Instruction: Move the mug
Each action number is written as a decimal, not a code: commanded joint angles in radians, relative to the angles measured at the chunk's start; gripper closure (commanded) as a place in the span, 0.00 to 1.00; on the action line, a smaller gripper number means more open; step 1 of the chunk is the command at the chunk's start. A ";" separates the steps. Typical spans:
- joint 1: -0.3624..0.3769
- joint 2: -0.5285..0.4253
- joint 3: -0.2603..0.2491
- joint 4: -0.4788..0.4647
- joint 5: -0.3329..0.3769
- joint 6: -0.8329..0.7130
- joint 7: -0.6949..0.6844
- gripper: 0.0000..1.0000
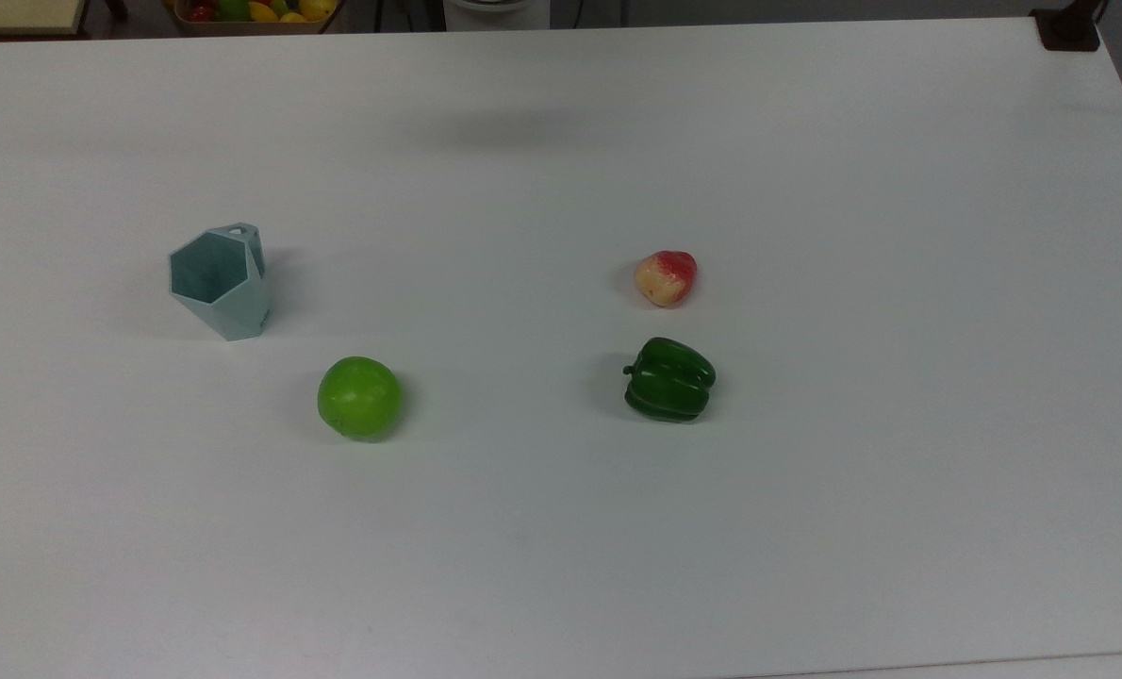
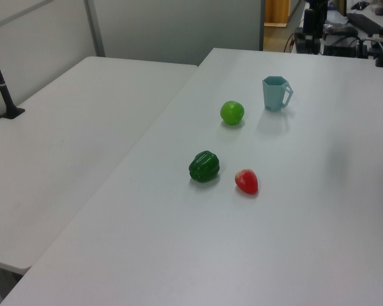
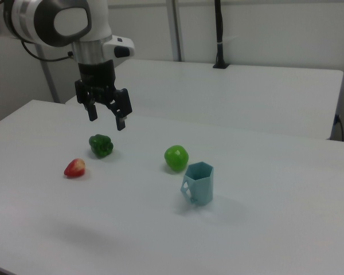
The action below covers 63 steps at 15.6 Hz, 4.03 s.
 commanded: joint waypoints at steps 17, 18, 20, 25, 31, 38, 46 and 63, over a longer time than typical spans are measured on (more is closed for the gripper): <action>-0.219 0.340 0.001 0.046 0.015 0.286 0.089 0.07; -0.215 0.349 0.002 0.044 0.015 0.290 0.089 0.07; -0.209 0.394 0.007 0.046 0.017 0.336 0.106 0.08; -0.178 0.431 0.009 0.024 0.003 0.376 0.102 0.16; -0.184 0.431 0.007 0.003 0.000 0.375 0.066 0.27; -0.189 0.449 0.007 -0.012 -0.012 0.413 0.066 0.39; -0.190 0.448 0.007 0.000 -0.011 0.418 0.072 0.59; -0.192 0.347 0.005 0.037 0.000 0.402 0.068 1.00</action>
